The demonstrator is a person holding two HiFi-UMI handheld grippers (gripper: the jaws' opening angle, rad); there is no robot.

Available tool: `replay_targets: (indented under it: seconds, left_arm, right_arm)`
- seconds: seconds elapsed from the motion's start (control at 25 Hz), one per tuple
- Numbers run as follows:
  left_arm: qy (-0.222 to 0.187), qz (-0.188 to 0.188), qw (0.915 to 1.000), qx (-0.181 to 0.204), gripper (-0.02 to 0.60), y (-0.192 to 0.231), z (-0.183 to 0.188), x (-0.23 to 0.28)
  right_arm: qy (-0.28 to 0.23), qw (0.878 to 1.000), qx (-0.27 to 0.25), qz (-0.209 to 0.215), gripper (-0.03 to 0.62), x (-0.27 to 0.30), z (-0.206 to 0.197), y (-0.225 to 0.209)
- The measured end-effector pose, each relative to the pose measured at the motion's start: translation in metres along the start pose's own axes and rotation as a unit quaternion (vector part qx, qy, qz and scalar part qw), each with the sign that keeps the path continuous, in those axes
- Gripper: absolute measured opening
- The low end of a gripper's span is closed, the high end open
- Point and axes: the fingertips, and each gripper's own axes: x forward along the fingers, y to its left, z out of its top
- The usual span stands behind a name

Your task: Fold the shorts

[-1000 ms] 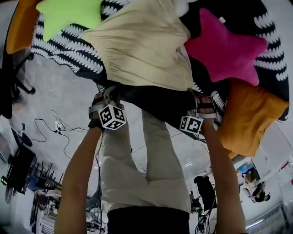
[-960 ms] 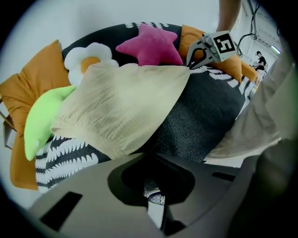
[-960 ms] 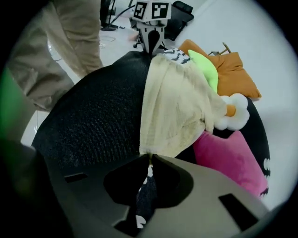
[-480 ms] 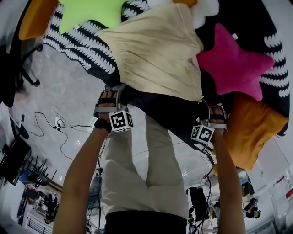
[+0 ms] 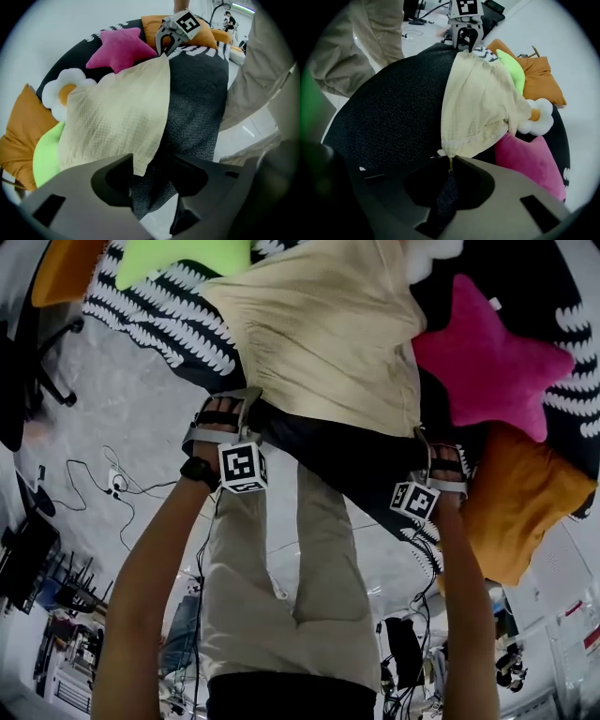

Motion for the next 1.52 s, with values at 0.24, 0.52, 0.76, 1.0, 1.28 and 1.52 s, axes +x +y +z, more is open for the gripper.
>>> replay_targets:
  seconds: [0.24,0.52,0.76,1.0,1.28,1.52]
  left_arm:
    - [-0.005,0.023,0.9997,0.01,0.196,0.019,-0.022,-0.023]
    - [0.024,0.015,0.9964,0.08,0.155,0.019,-0.028,0.003]
    - [0.01,0.005,0.9992,0.039,0.043,0.016,-0.032,-0.026]
    - [-0.024,-0.004,0.998,-0.058,0.04,-0.005,-0.035,-0.138]
    - [-0.052,-0.06,0.9871,-0.139,0.04,-0.05,-0.035,-0.193]
    - [-0.075,-0.142,0.9771,-0.139,0.04,-0.091,-0.029,-0.195]
  right_arm:
    - [0.001,0.998,0.066,-0.008,0.036,-0.01,0.01,-0.017]
    - [0.006,0.995,0.095,-0.015,0.035,-0.018,0.007,-0.031]
    - [0.009,0.997,0.077,-0.015,0.034,-0.034,0.008,-0.031]
    - [-0.018,0.997,0.067,-0.029,0.032,-0.114,0.022,-0.084]
    - [-0.027,0.995,0.026,0.088,0.032,-0.17,0.023,-0.064]
    - [0.018,0.961,-0.056,0.269,0.032,-0.187,0.021,-0.011]
